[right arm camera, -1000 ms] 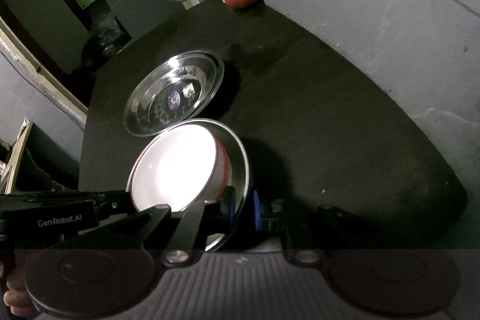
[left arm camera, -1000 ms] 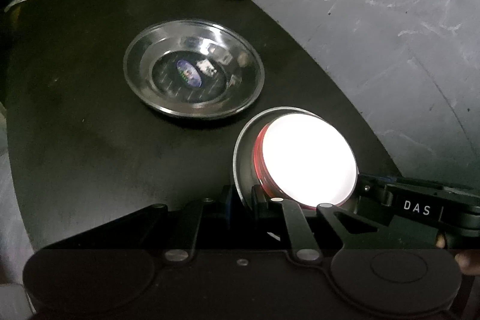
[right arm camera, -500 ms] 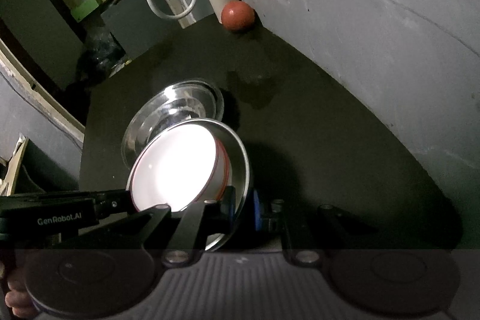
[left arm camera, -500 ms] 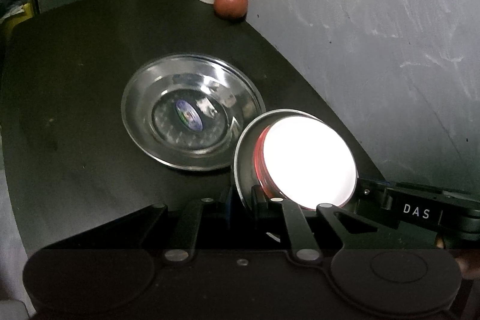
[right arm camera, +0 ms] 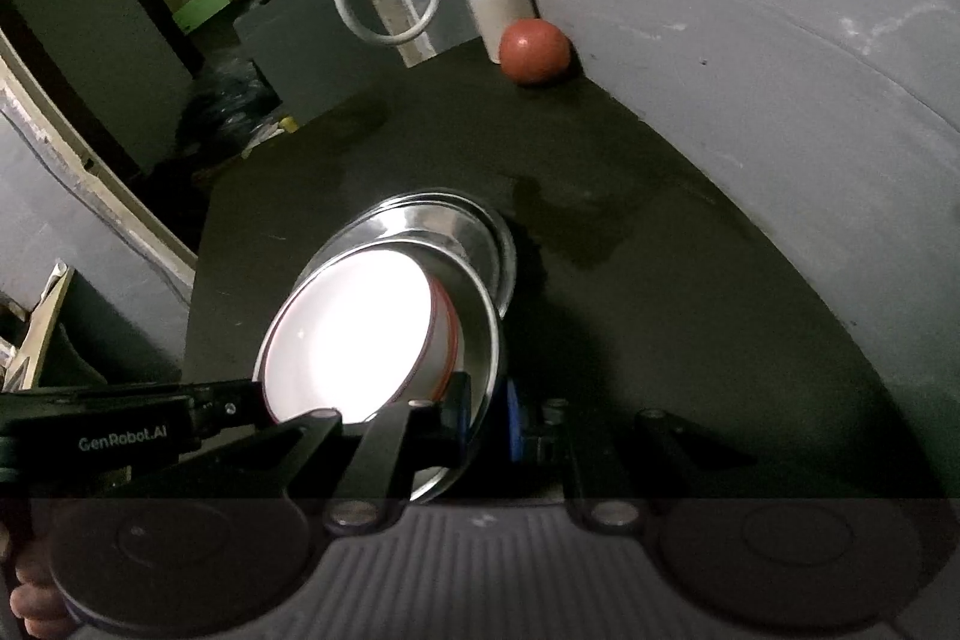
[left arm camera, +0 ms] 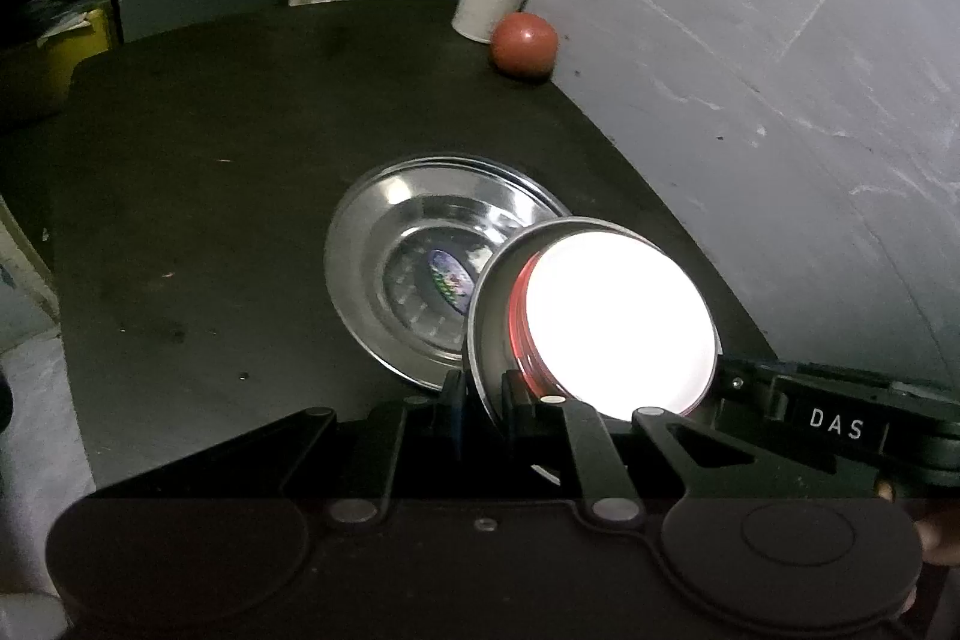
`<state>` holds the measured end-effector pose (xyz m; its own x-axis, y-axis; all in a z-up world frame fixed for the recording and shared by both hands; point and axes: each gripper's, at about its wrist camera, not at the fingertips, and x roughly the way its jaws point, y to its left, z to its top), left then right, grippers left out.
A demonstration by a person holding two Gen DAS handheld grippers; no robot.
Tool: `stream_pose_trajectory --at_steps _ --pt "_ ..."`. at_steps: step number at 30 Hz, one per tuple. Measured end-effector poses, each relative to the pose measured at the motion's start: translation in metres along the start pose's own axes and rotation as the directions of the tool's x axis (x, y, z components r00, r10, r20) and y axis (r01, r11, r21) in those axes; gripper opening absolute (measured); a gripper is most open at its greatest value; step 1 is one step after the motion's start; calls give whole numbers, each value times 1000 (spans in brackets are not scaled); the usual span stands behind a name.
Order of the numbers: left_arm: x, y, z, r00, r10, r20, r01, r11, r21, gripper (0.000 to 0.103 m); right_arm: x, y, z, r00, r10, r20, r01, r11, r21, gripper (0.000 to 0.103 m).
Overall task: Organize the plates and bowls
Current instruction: 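Lift the steel bowl with both grippers and carry it over the labeled steel plate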
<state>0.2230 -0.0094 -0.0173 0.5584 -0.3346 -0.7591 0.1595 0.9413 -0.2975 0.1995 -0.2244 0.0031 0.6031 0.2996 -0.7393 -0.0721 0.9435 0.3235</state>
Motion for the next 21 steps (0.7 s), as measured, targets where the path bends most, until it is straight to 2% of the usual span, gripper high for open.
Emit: stream_pose_trajectory --at_steps 21 --pt "3 25 16 999 36 24 -35 998 -49 12 24 25 20 1000 22 -17 -23 998 -59 14"
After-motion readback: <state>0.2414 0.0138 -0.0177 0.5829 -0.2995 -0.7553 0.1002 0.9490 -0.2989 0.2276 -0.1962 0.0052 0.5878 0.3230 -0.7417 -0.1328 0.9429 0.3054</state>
